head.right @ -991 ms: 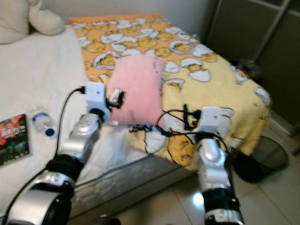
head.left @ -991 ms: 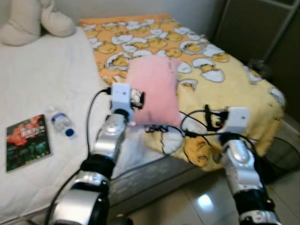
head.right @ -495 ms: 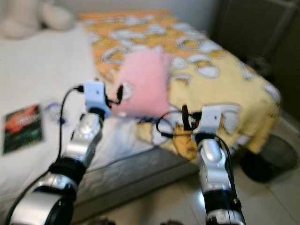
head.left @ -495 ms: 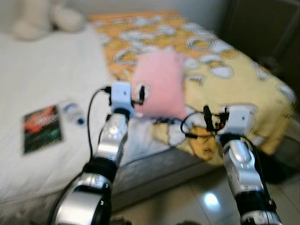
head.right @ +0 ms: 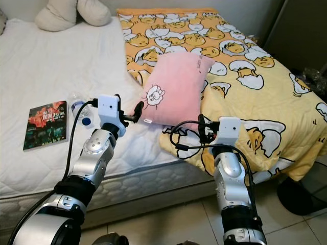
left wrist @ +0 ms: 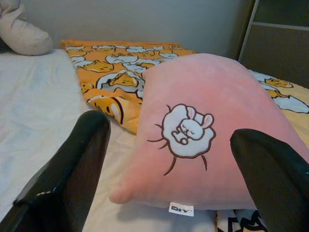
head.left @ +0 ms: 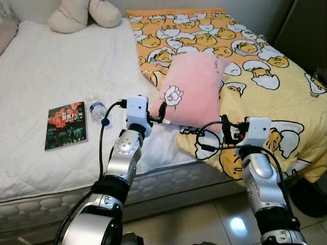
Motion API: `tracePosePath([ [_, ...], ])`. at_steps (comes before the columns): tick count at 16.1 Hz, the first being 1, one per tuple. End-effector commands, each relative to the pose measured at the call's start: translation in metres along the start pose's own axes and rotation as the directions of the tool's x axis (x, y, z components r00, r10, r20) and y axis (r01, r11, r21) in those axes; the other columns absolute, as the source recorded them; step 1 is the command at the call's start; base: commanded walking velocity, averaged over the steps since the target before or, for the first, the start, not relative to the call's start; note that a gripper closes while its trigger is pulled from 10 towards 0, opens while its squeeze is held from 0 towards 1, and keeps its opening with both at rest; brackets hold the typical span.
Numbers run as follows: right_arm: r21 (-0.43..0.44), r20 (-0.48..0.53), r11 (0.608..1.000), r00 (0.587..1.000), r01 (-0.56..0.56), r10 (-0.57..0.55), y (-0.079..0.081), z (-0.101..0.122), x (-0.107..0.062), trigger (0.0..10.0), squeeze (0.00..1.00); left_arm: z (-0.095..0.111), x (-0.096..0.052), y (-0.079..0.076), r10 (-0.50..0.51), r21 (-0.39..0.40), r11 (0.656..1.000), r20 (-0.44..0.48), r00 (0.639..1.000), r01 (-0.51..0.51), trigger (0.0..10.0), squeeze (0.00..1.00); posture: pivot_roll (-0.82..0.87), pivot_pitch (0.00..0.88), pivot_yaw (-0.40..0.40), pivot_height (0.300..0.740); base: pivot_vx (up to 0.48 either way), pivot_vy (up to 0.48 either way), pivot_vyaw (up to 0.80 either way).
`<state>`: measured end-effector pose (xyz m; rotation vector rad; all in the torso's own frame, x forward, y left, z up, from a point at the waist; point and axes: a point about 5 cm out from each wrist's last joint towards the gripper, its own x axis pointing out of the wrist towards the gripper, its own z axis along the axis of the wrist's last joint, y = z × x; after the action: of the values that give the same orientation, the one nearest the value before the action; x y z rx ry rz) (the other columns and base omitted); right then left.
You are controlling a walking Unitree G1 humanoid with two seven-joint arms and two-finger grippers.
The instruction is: Clean up the room
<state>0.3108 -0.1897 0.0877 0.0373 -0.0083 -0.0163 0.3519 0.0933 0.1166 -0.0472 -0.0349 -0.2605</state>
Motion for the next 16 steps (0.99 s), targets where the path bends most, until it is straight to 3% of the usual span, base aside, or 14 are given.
tracePosePath([
  [1, 0.014, 0.011, 0.999, 0.999, 0.04, -0.04, -0.005, 0.003, 0.003, 10.0, 0.0, 0.008, 0.004, -0.003, -0.023, 0.017, 1.0, 0.022, 0.999, 0.023, 10.0, 0.0, -0.08, 0.0, 0.001, 0.74, 0.0, 0.0, 0.0],
  [3, -0.017, 0.021, 0.999, 0.999, 0.05, -0.05, -0.007, 0.005, 0.004, 10.0, 0.0, 0.01, 0.005, -0.007, -0.078, 0.036, 0.996, 0.034, 0.996, 0.077, 10.0, 0.0, -0.08, 0.0, 0.004, 0.74, 0.0, 0.0, 0.0],
  [6, -0.038, 0.051, 0.996, 0.995, 0.086, -0.084, -0.009, 0.01, 0.003, 10.0, 0.0, 0.011, 0.006, -0.008, -0.075, 0.032, 0.997, 0.04, 0.996, 0.073, 10.0, 0.0, -0.09, 0.0, 0.011, 0.74, 0.0, 0.0, -0.15],
  [8, -0.026, 0.053, 0.994, 0.993, 0.107, -0.106, -0.011, 0.009, 0.003, 10.0, 0.0, 0.01, 0.007, -0.003, -0.022, -0.009, 1.0, 0.022, 1.0, 0.023, 10.0, 0.0, -0.09, 0.0, 0.017, 0.74, 0.0, 0.0, -0.7],
  [9, -0.006, 0.065, 0.992, 0.99, 0.125, -0.124, -0.013, 0.01, 0.002, 10.0, 0.0, 0.004, 0.007, 0.008, 0.074, -0.102, 0.992, -0.03, 0.997, -0.077, 10.0, 0.0, -0.1, 0.0, 0.018, 0.74, 0.0, 0.0, 0.0],
  [10, 0.045, 0.077, 0.984, 0.982, 0.171, -0.174, -0.02, 0.012, 0.0, 10.0, 0.0, -0.003, 0.005, 0.019, 0.146, -0.138, 0.978, -0.074, 0.987, -0.155, 10.0, 0.0, -0.1, 0.0, 0.019, 0.74, 0.0, 0.0, 0.0],
  [11, 0.108, 0.085, 0.965, 0.965, 0.237, -0.247, -0.031, 0.013, -0.005, 10.0, 0.0, -0.008, 0.0, 0.028, 0.191, -0.129, 0.971, -0.096, 0.977, -0.203, 10.0, 0.0, -0.1, 0.0, 0.018, 0.74, 0.0, 0.0, 0.0],
  [14, 0.042, 0.067, 0.985, 0.983, 0.169, -0.172, -0.025, 0.006, -0.01, 10.0, 0.0, -0.006, -0.003, 0.03, 0.167, -0.033, 0.985, -0.067, 0.984, -0.17, 10.0, 0.0, -0.1, 0.0, 0.018, 0.74, 0.0, 0.0, 0.0],
  [16, 0.018, 0.069, 0.992, 0.99, 0.126, -0.126, -0.019, 0.007, -0.008, 10.0, 0.0, -0.002, -0.003, 0.028, 0.156, -0.032, 0.987, -0.036, 0.987, -0.157, 10.0, 0.0, -0.1, 0.0, 0.018, 0.74, 0.0, 0.0, 0.0],
])
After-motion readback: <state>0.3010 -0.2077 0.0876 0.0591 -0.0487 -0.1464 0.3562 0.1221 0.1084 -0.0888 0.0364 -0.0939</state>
